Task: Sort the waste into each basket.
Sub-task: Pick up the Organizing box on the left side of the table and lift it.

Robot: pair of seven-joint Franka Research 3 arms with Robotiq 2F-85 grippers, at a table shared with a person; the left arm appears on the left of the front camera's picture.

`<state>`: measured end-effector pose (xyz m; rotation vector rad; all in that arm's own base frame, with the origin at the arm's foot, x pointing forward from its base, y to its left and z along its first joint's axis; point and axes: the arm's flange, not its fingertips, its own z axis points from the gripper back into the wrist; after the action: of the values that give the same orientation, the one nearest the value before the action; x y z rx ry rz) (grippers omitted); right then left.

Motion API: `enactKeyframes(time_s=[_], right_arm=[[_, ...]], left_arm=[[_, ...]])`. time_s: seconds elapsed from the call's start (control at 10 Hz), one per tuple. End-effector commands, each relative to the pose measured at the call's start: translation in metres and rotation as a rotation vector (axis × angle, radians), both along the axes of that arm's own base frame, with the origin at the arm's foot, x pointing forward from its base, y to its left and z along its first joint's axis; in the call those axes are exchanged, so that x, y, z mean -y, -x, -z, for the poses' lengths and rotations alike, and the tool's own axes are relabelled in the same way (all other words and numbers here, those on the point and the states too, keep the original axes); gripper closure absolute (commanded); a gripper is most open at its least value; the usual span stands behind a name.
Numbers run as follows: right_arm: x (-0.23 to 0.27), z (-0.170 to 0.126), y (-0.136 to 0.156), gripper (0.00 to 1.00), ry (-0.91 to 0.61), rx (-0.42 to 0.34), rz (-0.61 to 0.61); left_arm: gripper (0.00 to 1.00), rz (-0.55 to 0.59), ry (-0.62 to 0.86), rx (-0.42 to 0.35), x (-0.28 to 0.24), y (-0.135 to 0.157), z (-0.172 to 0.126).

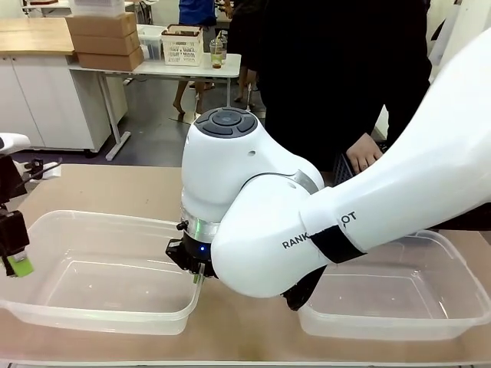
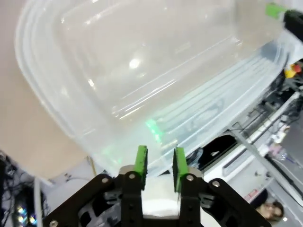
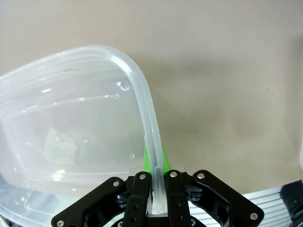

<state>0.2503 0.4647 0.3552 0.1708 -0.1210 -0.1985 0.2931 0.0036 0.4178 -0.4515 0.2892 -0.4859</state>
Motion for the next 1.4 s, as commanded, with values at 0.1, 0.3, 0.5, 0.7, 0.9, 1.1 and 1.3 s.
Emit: enactKeyframes(time_s=[0.1, 0.3, 0.5, 0.7, 0.9, 1.1, 1.3], right_arm=[[-0.003, 0.027, -0.011, 1.0, 0.017, -0.011, 0.046], [-0.002, 0.028, -0.011, 1.0, 0.018, -0.019, 0.042], [-0.002, 0.031, -0.013, 1.0, 0.023, -0.029, 0.043], [-0.005, 0.034, -0.014, 1.0, 0.031, -0.038, 0.035], [-0.007, 0.034, -0.014, 1.0, 0.035, -0.043, 0.029], [-0.006, 0.035, -0.016, 1.0, 0.033, -0.049, 0.036], [-0.007, 0.035, -0.016, 1.0, 0.034, -0.052, 0.032]], left_arm=[[0.0, -0.046, 0.034, 0.043, 0.016, 0.053, 0.049], [0.0, -0.109, -0.012, 0.094, 0.014, 0.045, 0.054], [0.0, -0.146, -0.001, 0.222, 0.003, 0.043, 0.022], [0.0, -0.111, 0.016, 0.29, -0.001, 0.046, -0.001], [0.0, -0.156, -0.074, 0.288, -0.01, 0.039, 0.015], [0.0, -0.178, -0.126, 0.262, -0.012, 0.037, 0.035], [0.0, -0.171, -0.136, 0.251, -0.003, 0.034, 0.058]])
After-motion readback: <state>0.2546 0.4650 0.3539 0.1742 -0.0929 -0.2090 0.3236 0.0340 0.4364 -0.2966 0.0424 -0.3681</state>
